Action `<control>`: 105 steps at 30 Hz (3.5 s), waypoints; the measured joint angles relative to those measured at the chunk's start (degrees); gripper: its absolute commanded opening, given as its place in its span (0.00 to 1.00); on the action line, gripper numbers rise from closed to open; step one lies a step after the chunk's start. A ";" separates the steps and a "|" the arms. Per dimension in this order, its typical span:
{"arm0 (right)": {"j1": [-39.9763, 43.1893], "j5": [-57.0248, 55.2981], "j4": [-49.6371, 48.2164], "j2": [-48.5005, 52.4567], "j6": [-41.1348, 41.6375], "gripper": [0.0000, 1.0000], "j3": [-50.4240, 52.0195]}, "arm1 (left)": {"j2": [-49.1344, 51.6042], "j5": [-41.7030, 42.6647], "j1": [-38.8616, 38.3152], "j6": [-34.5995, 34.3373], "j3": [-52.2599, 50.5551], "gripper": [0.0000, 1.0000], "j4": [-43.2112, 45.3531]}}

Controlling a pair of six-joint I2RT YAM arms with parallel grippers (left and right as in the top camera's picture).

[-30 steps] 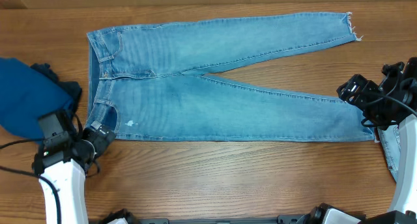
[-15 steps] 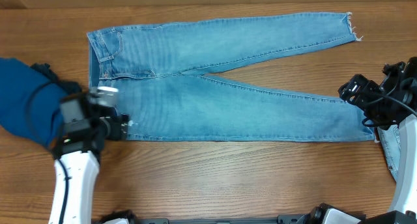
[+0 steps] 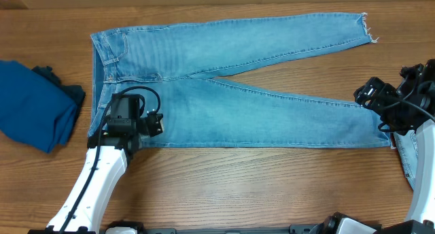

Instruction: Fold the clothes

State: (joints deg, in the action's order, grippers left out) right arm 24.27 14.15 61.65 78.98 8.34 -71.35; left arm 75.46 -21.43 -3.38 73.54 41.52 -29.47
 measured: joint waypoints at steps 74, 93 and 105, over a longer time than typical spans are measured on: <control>5.68 -1.33 8.00 0.46 6.91 0.66 0.02 | 6.97 -3.10 -21.62 -18.05 -10.51 0.04 12.22; 9.07 17.20 -34.29 2.19 34.18 0.23 41.64 | 5.79 -3.28 -21.62 -18.05 -10.86 0.04 12.35; 9.01 15.61 -23.41 -3.45 24.48 0.04 34.51 | -4.94 -4.37 -21.59 -20.90 -10.93 0.04 7.63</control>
State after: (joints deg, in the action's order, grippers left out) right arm 33.28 29.76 38.24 75.53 32.82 -36.84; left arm 70.52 -25.80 -24.97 52.64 30.59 -21.85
